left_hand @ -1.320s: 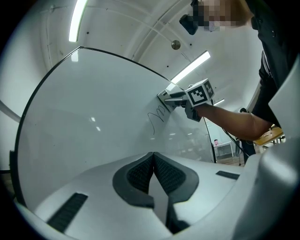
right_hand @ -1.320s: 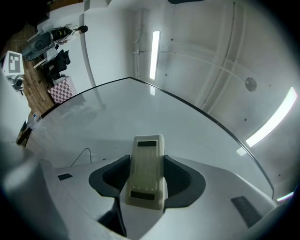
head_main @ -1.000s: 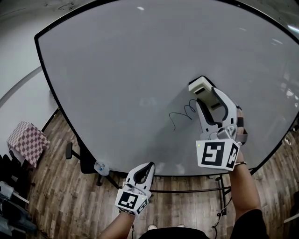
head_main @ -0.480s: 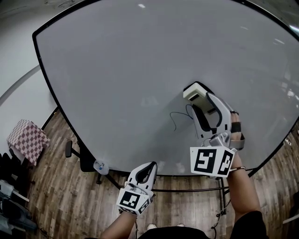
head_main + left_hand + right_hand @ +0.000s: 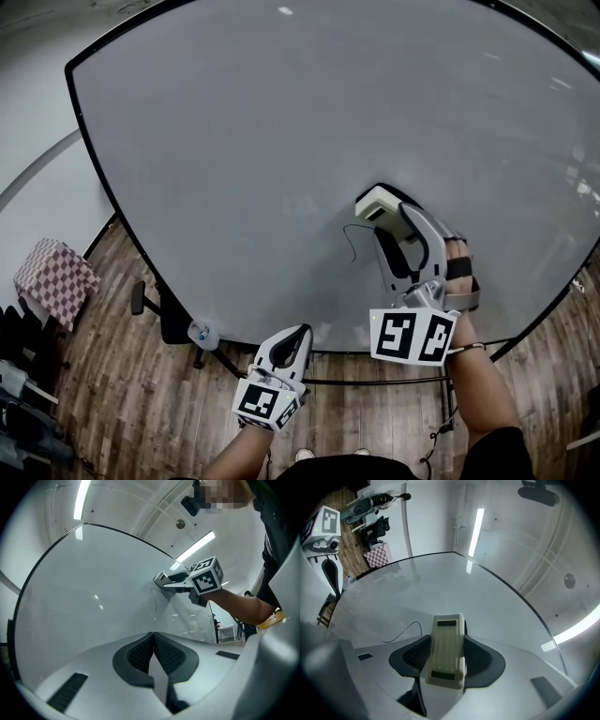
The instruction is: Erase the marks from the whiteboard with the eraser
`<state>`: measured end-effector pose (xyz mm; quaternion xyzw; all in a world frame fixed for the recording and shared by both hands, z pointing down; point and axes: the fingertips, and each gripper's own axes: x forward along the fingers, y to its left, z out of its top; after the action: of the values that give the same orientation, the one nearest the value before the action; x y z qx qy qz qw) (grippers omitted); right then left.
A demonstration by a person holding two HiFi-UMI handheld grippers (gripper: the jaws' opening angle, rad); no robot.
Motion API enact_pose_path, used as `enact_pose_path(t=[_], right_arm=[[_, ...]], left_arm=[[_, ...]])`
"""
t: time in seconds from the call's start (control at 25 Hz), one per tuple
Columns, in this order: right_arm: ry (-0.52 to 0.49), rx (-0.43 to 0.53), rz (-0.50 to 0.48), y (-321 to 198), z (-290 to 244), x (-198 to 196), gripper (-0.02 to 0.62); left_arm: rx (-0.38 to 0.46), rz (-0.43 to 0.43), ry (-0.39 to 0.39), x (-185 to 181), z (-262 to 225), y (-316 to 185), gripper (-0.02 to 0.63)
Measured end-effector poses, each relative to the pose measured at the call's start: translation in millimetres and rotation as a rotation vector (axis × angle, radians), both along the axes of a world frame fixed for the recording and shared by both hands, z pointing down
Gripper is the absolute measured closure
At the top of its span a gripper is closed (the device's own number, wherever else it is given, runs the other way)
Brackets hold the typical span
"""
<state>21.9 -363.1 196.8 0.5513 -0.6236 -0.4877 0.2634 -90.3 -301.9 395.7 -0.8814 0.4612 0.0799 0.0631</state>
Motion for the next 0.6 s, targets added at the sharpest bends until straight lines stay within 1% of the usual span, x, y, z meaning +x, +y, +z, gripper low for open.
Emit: enact_pose_path(t=[0.28, 0.6], right_arm=[[0.024, -0.018, -0.015, -1.1, 29.7, -18.5, 0.353], [0.064, -0.079, -0.022, -2.5, 61.4, -32.9, 0.353]], left_arm=[[-0.008, -0.006, 0.01, -9.3, 8.6, 0.4, 0.588], [-0.014, -0.019, 0.006, -12.2, 8.5, 0.9, 0.588]])
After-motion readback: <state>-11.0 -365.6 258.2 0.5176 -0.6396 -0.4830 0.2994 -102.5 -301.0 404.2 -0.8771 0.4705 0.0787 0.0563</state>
